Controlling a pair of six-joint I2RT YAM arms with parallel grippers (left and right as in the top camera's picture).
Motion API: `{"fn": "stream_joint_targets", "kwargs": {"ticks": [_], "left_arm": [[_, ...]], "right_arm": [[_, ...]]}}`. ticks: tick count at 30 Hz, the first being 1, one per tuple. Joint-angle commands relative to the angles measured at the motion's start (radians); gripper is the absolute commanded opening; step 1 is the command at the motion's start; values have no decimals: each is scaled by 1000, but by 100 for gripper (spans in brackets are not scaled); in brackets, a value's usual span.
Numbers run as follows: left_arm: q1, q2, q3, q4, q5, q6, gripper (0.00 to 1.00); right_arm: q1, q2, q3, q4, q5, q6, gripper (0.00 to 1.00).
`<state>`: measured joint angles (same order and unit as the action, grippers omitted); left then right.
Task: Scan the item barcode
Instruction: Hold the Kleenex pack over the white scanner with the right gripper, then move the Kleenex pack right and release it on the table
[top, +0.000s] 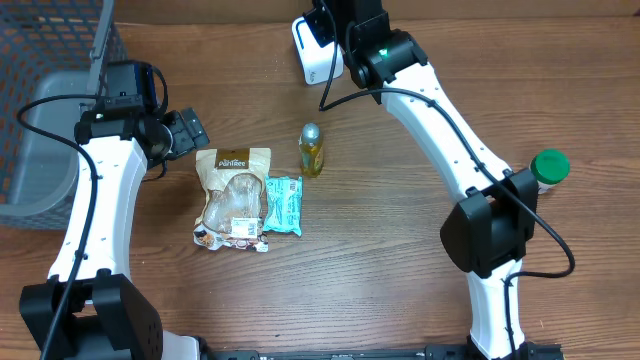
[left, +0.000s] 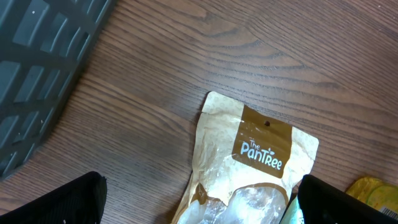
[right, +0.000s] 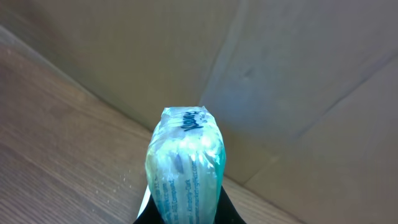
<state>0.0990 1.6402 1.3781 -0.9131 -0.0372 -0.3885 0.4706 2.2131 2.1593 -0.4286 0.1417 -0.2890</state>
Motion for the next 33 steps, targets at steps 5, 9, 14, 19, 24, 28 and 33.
{"fn": "stream_joint_targets", "kwargs": {"ticks": [5, 9, 14, 19, 24, 28, 33], "left_arm": [[-2, -11, 12, 1, 5, 8, 100], [-2, -11, 12, 1, 5, 8, 99], [-2, -11, 12, 2, 5, 8, 100], [-1, -11, 12, 1, 5, 8, 100], [-1, -11, 12, 2, 5, 8, 100], [-1, -11, 12, 1, 5, 8, 100], [-1, -11, 12, 1, 5, 8, 100]], "right_arm": [[-21, 146, 0, 16, -12, -37, 3], [-21, 211, 0, 80, -11, -92, 4], [-24, 274, 0, 142, 8, -140, 4], [-24, 307, 0, 171, 14, -138, 3], [-27, 303, 0, 153, 15, -127, 3], [-28, 226, 0, 133, 14, -15, 3], [-30, 60, 0, 4, 14, 82, 8]]}}
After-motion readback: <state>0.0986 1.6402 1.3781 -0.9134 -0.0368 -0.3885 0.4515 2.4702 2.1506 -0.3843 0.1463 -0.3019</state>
